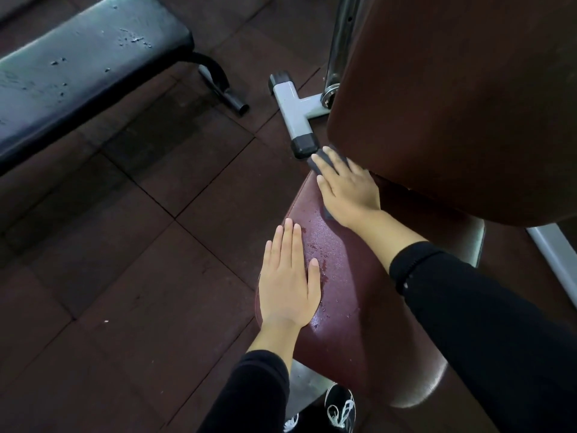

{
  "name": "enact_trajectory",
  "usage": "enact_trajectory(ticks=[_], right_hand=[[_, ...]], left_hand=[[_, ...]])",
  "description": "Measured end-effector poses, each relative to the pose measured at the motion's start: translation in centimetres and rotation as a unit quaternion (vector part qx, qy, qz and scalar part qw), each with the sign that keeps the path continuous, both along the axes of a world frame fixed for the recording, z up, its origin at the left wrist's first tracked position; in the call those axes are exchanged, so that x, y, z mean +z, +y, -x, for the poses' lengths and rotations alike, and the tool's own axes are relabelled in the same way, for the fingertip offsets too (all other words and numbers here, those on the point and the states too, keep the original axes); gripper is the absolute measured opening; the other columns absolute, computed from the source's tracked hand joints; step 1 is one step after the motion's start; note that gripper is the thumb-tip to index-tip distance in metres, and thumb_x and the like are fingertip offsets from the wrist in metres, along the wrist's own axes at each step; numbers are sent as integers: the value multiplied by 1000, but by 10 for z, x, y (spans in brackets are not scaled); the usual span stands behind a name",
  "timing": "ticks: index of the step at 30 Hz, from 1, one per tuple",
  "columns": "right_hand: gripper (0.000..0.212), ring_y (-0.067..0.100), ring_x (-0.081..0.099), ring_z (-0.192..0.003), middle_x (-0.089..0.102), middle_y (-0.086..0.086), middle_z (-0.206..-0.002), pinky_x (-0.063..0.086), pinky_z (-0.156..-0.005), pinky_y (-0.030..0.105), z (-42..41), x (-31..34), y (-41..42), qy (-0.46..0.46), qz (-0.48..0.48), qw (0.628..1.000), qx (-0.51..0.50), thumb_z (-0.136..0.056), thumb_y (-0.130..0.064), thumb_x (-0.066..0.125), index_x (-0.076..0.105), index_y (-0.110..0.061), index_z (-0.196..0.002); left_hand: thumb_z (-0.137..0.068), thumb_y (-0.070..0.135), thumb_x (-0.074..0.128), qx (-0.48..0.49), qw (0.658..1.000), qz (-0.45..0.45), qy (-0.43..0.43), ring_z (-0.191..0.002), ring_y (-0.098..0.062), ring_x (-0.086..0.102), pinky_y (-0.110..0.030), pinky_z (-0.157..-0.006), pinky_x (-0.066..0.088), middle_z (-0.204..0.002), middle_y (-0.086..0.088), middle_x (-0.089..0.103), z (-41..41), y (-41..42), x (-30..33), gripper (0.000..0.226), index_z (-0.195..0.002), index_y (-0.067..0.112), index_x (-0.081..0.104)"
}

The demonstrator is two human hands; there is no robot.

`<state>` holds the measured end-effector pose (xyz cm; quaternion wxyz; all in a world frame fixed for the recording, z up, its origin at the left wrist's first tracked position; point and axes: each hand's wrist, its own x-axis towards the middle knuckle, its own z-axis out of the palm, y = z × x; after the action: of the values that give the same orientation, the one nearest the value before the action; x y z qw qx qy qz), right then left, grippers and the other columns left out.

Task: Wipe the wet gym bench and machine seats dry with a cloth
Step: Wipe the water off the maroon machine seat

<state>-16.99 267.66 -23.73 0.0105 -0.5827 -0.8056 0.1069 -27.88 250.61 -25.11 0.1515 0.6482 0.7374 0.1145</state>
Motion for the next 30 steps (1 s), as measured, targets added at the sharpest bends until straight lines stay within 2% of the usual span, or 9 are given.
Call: enact_trajectory(ticks=[4, 8, 11, 15, 17, 21, 25, 27, 30], right_hand=[[52, 27, 23, -142, 30, -5, -153, 26, -113, 48, -9, 7, -10, -19, -9, 988, 156, -95, -38, 15, 34, -32, -143], [46, 20, 18, -144, 27, -9, -153, 14, -115, 38, -46, 6, -30, 18, -4, 964, 265, -98, -31, 30, 32, -33, -144], [49, 19, 21, -142, 29, -5, -153, 18, -115, 40, -60, 6, -23, 32, -9, 977, 213, -95, -35, 25, 33, -30, -143], [54, 24, 47, -126, 34, -3, -151, 40, -103, 37, -31, 1, -5, 46, -22, 997, 61, -92, -38, 23, 38, -26, -142], [56, 29, 47, -125, 34, -2, -151, 40, -103, 42, -10, -1, -2, 29, -18, 999, 26, -92, -39, 19, 38, -24, -142], [54, 29, 27, -140, 31, 0, -152, 27, -112, 51, 4, 2, -22, -35, -21, 995, 95, -94, -37, 17, 34, -24, -143], [50, 25, 23, -142, 30, -2, -153, 18, -114, 44, -25, 3, -50, -39, -32, 978, 202, -96, -34, 23, 32, -25, -145], [51, 25, 26, -141, 32, -2, -151, 20, -113, 46, -45, 5, -46, -6, -21, 982, 187, -94, -33, 26, 34, -26, -143], [54, 24, 35, -135, 29, -5, -153, 32, -108, 49, -52, 3, -22, 19, 0, 996, 82, -91, -35, 24, 31, -28, -144]], left_hand=[[-99, 38, 22, -4, 1000, -2, -5, -148, -21, 15, -40, -120, 16, -160, -8, 20, 0, 0, 2, 62, -152, 6, 24], [-99, 39, 19, 0, 1000, 1, -3, -148, -21, 16, -40, -120, 18, -160, -6, 20, 1, 1, 2, 61, -152, 8, 24], [-98, 37, 22, -3, 1000, -1, -9, -149, -20, 14, -40, -120, 17, -160, -7, 20, 1, 0, 0, 62, -152, 6, 24], [-97, 35, 27, -3, 1000, -15, -14, -148, -22, 18, -40, -119, 17, -159, -9, 24, 1, 0, -1, 61, -150, 4, 28], [-97, 35, 27, -3, 1000, -14, -14, -148, -22, 17, -40, -120, 17, -159, -9, 23, 1, 0, -1, 61, -151, 5, 28], [-98, 36, 24, -3, 1000, -8, -8, -149, -20, 14, -39, -120, 16, -160, -8, 20, 1, 1, -1, 62, -152, 6, 25], [-99, 38, 22, -1, 1000, -1, 2, -149, -20, 14, -40, -120, 17, -160, -7, 19, 1, 0, -2, 61, -152, 7, 24], [-98, 36, 24, -2, 1000, -7, -5, -148, -21, 16, -40, -120, 18, -159, -8, 21, 1, -1, -2, 61, -151, 5, 27], [-97, 34, 28, -1, 1000, -21, -13, -147, -22, 19, -40, -119, 17, -158, -10, 24, 1, -1, -3, 61, -150, 3, 30]])
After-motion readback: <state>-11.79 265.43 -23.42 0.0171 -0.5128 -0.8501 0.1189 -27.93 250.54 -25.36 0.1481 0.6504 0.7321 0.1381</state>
